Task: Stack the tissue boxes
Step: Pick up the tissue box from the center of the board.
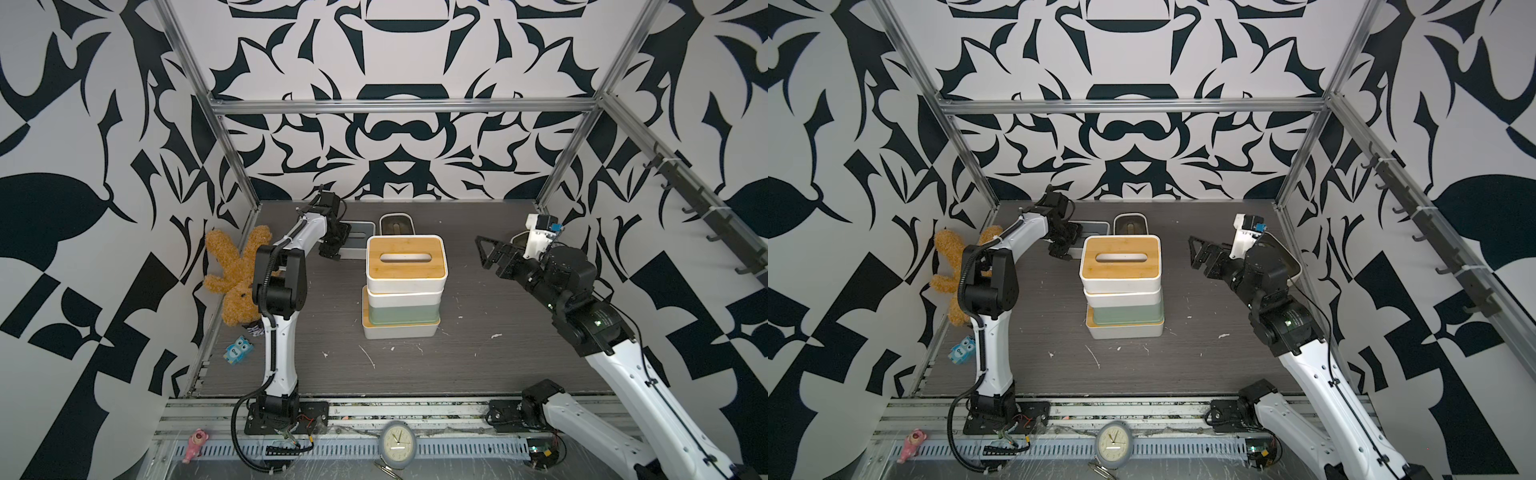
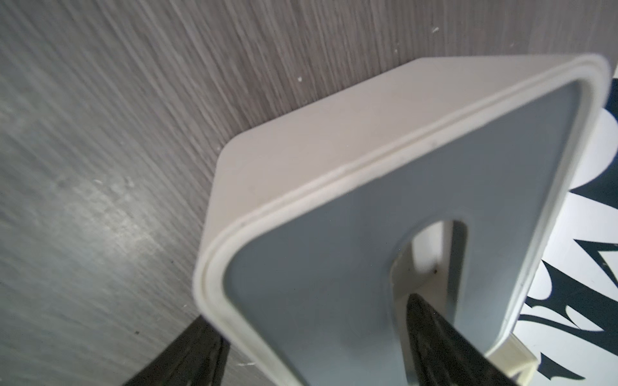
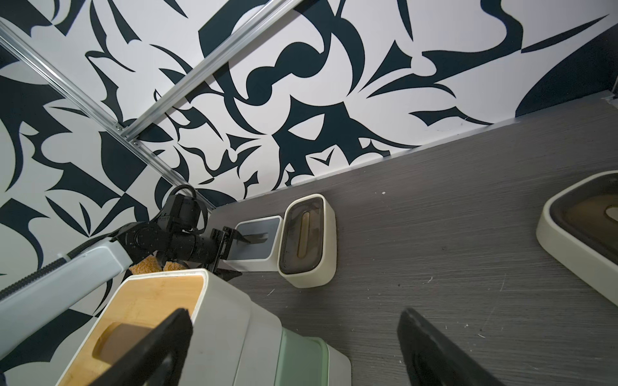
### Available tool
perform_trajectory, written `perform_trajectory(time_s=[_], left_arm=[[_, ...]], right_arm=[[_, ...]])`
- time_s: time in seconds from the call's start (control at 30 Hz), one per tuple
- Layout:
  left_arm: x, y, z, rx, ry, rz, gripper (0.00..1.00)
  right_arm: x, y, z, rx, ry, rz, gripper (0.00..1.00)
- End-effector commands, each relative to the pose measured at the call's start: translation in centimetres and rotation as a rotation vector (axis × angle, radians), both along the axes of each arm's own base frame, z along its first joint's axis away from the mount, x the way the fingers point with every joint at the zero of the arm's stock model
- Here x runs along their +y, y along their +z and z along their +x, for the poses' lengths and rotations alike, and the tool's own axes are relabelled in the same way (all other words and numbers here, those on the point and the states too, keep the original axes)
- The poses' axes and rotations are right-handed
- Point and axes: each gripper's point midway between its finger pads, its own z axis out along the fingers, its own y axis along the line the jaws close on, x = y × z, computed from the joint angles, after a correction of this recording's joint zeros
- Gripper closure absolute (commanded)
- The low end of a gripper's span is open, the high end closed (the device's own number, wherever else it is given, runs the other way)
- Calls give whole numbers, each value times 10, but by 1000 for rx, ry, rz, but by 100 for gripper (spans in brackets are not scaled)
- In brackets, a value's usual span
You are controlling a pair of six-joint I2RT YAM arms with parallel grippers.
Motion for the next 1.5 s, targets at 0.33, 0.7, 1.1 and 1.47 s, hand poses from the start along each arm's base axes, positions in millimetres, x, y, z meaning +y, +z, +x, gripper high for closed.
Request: perform_trajectory(time_s=[0.33,0.7,1.1,1.47], left_arm=[[13,-21,-13,127,84,38,27],[18,-19,-1,61,67,-63,50],[46,76,13,-224,45,-111,57],[99,184,-8,-466,150,-241,58]], right_arm=[[-2,-9,-7,-24,18,-56,1],[-4,-11,-7,-38,17,-77,1],[0,-6,-3,-70,31,-82,1],[5,23,4,-169,36,-38,1]])
